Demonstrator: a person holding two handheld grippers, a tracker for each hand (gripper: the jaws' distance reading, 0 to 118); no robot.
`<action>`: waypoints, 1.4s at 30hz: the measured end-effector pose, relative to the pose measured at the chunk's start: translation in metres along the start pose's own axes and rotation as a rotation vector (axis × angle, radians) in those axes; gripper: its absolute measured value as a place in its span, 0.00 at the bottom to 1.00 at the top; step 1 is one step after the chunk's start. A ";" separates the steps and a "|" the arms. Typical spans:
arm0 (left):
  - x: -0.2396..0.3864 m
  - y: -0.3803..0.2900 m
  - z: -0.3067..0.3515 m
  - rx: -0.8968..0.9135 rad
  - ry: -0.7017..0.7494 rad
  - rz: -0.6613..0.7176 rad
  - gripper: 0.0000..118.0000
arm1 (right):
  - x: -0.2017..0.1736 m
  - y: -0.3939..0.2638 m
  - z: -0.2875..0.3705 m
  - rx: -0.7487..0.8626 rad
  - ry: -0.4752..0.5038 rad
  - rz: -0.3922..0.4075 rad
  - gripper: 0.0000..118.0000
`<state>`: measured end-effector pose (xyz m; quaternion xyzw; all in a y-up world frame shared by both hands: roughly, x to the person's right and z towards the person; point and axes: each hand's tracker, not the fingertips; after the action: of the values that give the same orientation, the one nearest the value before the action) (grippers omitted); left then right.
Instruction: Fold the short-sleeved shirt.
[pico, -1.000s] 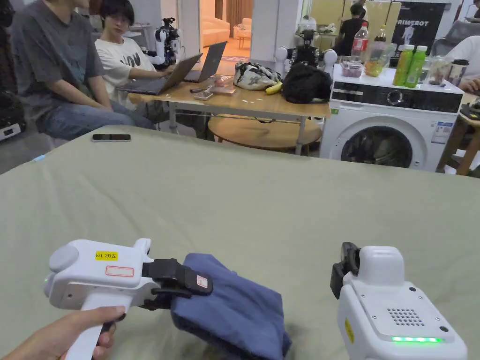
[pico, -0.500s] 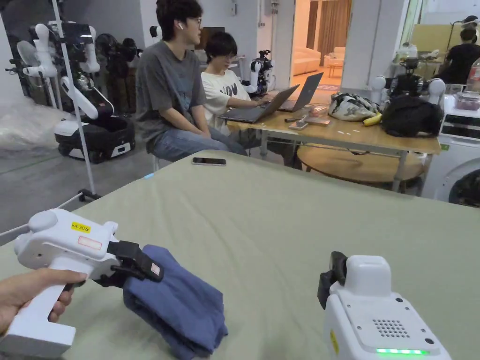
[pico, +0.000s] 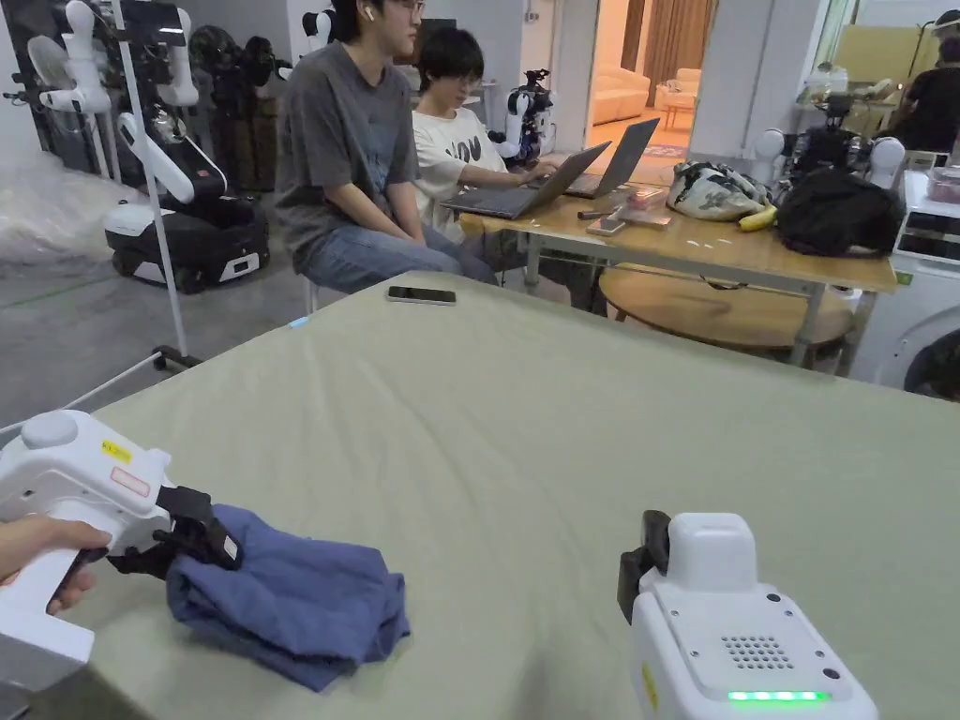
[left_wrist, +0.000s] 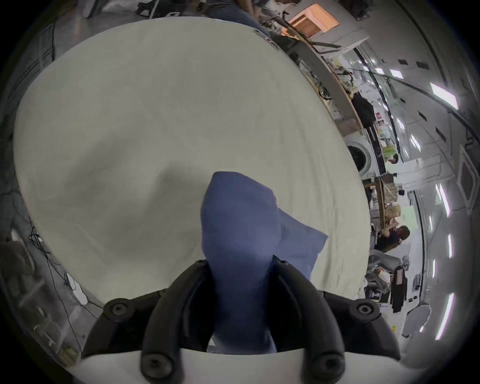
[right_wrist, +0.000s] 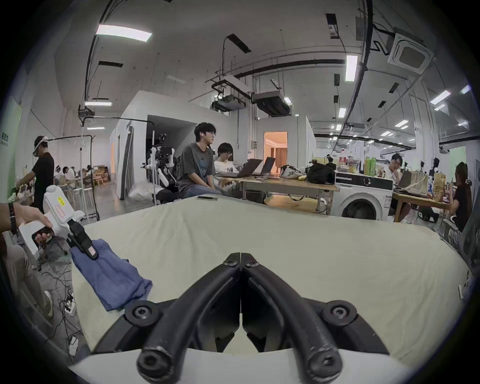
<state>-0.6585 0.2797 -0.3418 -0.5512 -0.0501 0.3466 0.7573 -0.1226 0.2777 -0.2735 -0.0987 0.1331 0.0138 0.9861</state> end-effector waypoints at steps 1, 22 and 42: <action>0.000 0.000 0.001 0.006 0.006 0.004 0.39 | 0.001 0.000 0.000 -0.003 -0.001 0.001 0.00; 0.133 -0.110 -0.026 0.502 0.013 -0.492 0.50 | 0.074 -0.011 0.029 -0.052 -0.142 -0.015 0.00; 0.321 -0.271 -0.136 0.927 -0.045 -0.847 0.10 | 0.175 -0.008 0.102 -0.011 -0.399 -0.049 0.00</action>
<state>-0.2267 0.3162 -0.2569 -0.0904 -0.1248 0.0138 0.9880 0.0729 0.2902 -0.2221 -0.1025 -0.0674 0.0096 0.9924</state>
